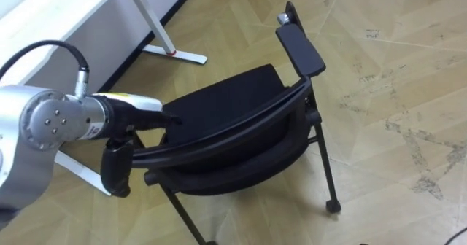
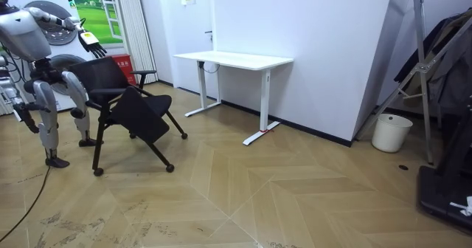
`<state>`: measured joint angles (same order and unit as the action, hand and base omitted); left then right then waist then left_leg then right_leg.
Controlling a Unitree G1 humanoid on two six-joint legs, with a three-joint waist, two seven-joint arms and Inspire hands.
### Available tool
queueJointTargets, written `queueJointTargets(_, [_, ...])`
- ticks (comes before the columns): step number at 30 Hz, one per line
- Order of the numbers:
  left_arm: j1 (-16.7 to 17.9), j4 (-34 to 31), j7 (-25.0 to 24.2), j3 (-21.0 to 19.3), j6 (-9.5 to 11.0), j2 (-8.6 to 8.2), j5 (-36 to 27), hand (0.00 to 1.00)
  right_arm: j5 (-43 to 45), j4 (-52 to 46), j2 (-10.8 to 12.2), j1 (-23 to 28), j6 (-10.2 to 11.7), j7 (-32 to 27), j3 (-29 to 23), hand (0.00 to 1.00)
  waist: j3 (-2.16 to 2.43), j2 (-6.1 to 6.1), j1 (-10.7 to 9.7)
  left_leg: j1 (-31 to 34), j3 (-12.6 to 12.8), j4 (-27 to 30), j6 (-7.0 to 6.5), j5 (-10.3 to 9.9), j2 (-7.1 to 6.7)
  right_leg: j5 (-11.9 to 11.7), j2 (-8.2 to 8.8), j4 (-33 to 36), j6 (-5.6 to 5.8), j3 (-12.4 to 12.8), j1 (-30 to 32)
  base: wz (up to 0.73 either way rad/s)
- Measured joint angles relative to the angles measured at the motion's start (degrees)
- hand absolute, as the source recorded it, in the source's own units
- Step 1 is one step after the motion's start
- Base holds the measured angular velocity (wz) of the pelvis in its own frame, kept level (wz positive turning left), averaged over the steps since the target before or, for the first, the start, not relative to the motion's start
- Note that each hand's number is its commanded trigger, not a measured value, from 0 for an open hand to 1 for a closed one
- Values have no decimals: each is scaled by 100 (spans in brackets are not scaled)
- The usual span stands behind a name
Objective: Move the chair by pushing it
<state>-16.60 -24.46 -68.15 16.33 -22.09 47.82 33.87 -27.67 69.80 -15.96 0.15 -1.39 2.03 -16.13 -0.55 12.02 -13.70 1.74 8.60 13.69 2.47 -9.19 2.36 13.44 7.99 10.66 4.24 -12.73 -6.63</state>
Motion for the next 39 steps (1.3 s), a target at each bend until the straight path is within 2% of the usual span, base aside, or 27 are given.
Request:
queueJointTargets(8, [0, 1, -1, 0, -10, 15, -152, 0, 30, 2, -9, 0, -4, 1, 127, 0, -5, -6, -11, 12, 35, -3, -1, -2, 0, -2, 5, 17, 0, 14, 32, 0])
queueJointTargets(11, [2, 157, 3, -1, -12, 0, -379, 0, -30, -55, -9, -11, -46, -7, 128, 0, -33, -44, -15, 8, 47, -8, -1, -2, 0, -2, 4, 28, 1, 15, 35, 0])
queueJointTargets(14, [148, 410, 115, -4, -13, -87, -420, 0, -31, -56, -14, 4, -50, -17, 129, 0, -53, -72, -24, 8, 35, -7, -1, -2, 0, -3, 1, 28, 3, 7, 22, 1])
queueJointTargets(16, [275, 671, 268, -4, -9, -201, -458, 0, -145, -57, -7, 39, -57, -90, 148, 0, -61, -82, -27, 8, 24, -7, -1, -2, -1, -3, -2, 29, 3, -3, 15, 2])
queueJointTargets(18, [506, 1089, 566, -37, -7, -384, -450, 0, -180, -72, -5, 51, -69, -222, 196, 0, -71, -97, -13, 20, 36, -10, -1, -2, 0, -3, 0, 42, 3, 9, 49, -2])
queueJointTargets(20, [678, 1197, 840, -213, 12, -530, -443, 0, -178, -146, -4, 89, -74, -270, 202, 0, -84, -125, -18, 60, 46, -14, -3, 0, 1, -2, 7, 97, 5, 27, 128, -4])
queueJointTargets(21, [702, 1298, 964, -291, 44, -632, -438, 0, -169, -146, -5, 98, -73, -307, 235, 0, -97, -166, -17, 62, 55, -15, -3, 0, 0, -1, 12, 102, 6, 33, 132, 0])
queueJointTargets(23, [750, 1501, 1227, -328, 98, -751, -390, 0, -144, -146, 5, 101, -73, -338, 368, 0, -77, -227, -17, 60, 71, -15, -4, 0, 0, 2, 10, 102, 10, 74, 146, -8])
queueJointTargets(25, [753, 1726, 1470, -338, 143, -913, -227, 0, -155, -193, 7, 106, -87, -371, 383, 0, -78, -263, -13, 59, 92, -14, -4, 0, 0, 2, 8, 110, 11, 122, 167, -10])
queueJointTargets(26, [753, 1908, 1609, -338, 153, -1037, -102, 0, -156, -266, 8, 105, -118, -408, 379, 0, -76, -278, -25, 48, 107, -16, -4, 1, 0, 5, 8, 109, 15, 152, 171, -10])
queueJointTargets(27, [758, 2123, 1741, -337, 162, -1186, 94, 0, -157, -322, 15, 106, -119, -430, 379, 0, -64, -298, -46, 37, 135, -15, -4, 1, 6, 5, 8, 109, 16, 167, 171, -9])
queueJointTargets(29, [759, 2406, 1932, -337, 167, -1364, 290, 0, -177, -385, 25, 107, -119, -443, 372, 0, -44, -339, -109, 12, 151, -18, -4, 1, 10, 5, 4, 97, 16, 177, 147, -3])
queueJointTargets(31, [768, 2622, 2108, -336, 180, -1528, 520, 0, -170, -428, 32, 120, -118, -445, 374, 0, -62, -389, -184, -43, 151, -33, -4, 0, 10, 5, 1, 82, 16, 168, 83, 0])
queueJointTargets(33, [758, 2876, 2363, -337, 254, -1711, 730, 0, -151, -507, 43, 130, -118, -456, 374, 0, -54, -406, -228, -43, 151, -31, -4, 0, 10, 5, -4, 72, 15, 160, 75, 0])
queueJointTargets(36, [765, 3145, 2625, -332, 367, -1838, 913, 0, -146, -548, 78, 135, -117, -516, 376, 0, -43, -433, -233, -91, 161, -41, -4, 1, 10, 5, -5, 75, 15, 175, 50, -3])
queueJointTargets(38, [759, 3267, 2764, -330, 385, -1900, 963, 0, -155, -554, 88, 149, -117, -584, 377, 0, -42, -459, -234, -142, 169, -60, -4, 0, 10, 5, -6, 75, 15, 193, 13, -5])
queueJointTargets(39, [758, 3307, 2826, -334, 384, -1937, 969, 0, -152, -557, 97, 178, -118, -628, 378, 0, -27, -487, -216, -169, 187, -63, -4, 1, 10, 5, -6, 76, 16, 215, 0, -7])
